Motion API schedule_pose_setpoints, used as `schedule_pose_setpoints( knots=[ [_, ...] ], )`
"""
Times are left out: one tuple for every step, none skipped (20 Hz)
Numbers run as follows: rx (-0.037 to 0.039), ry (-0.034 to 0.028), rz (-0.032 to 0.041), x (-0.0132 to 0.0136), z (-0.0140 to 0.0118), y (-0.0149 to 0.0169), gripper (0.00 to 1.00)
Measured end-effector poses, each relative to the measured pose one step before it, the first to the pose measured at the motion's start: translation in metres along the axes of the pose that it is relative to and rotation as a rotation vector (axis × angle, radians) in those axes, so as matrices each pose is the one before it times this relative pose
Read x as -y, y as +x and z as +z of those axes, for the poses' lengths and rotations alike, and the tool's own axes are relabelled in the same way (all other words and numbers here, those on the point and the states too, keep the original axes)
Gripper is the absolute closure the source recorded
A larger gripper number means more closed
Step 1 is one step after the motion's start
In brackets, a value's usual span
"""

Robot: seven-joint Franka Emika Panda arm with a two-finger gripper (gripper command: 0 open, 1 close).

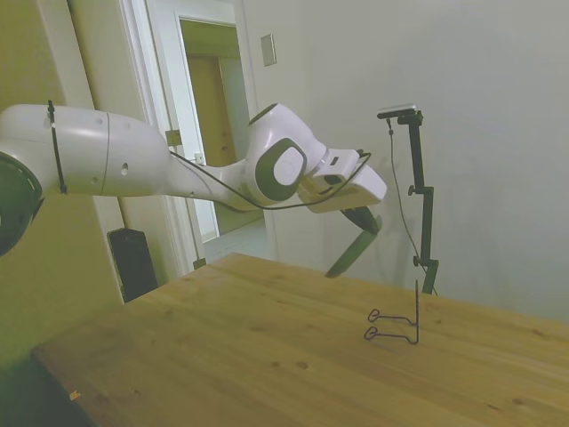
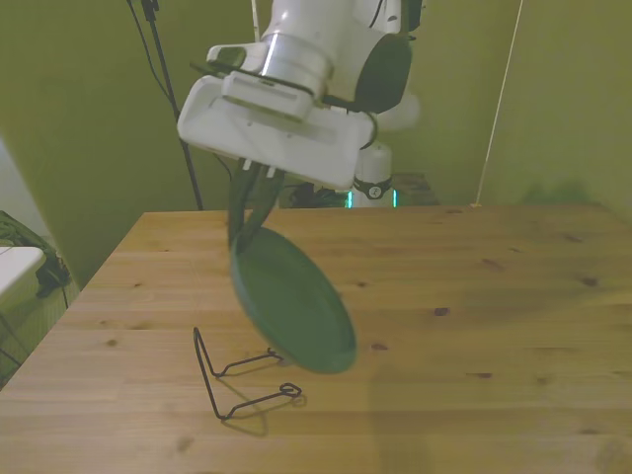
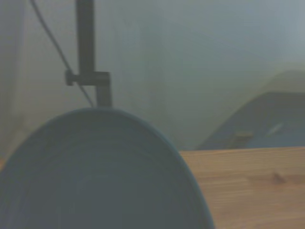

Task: Unload the plate

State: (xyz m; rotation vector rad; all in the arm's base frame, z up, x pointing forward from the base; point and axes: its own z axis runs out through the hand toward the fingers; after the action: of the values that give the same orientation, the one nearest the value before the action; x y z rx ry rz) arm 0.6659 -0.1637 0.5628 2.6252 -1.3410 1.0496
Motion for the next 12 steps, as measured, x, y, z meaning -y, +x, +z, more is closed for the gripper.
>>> schedule_pose_setpoints(
  knots=[
    [0.02807,0.00994,-0.00535,0.01146,-0.00205,-0.01103,1.00],
    [0.03006,0.00955,-0.00727,0.01137,-0.00063,-0.01175,1.00],
    [0.02782,0.00800,-0.00688,0.01040,0.00053,-0.01175,1.00],
    [0.02782,0.00366,-0.00704,0.00869,0.00182,-0.01116,1.00],
    [0.03024,0.00265,-0.00410,0.00742,0.00274,-0.01102,1.00],
    [0.03458,0.00000,0.00031,0.00545,0.00437,-0.01056,1.00],
    [0.03590,-0.00323,0.00210,0.00332,0.00577,-0.00896,1.00],
    [0.04109,-0.00555,0.00128,0.00170,0.00765,-0.00789,1.00],
    [0.04878,-0.00842,-0.00354,-0.00058,0.01022,-0.00690,1.00],
    [0.04254,-0.00850,-0.00560,-0.00201,0.01077,-0.00447,1.00],
    [0.04272,-0.00750,-0.00805,-0.00308,0.01116,-0.00291,1.00],
    [0.04336,-0.00681,-0.00949,-0.00475,0.01144,-0.00120,1.00]
  ],
)
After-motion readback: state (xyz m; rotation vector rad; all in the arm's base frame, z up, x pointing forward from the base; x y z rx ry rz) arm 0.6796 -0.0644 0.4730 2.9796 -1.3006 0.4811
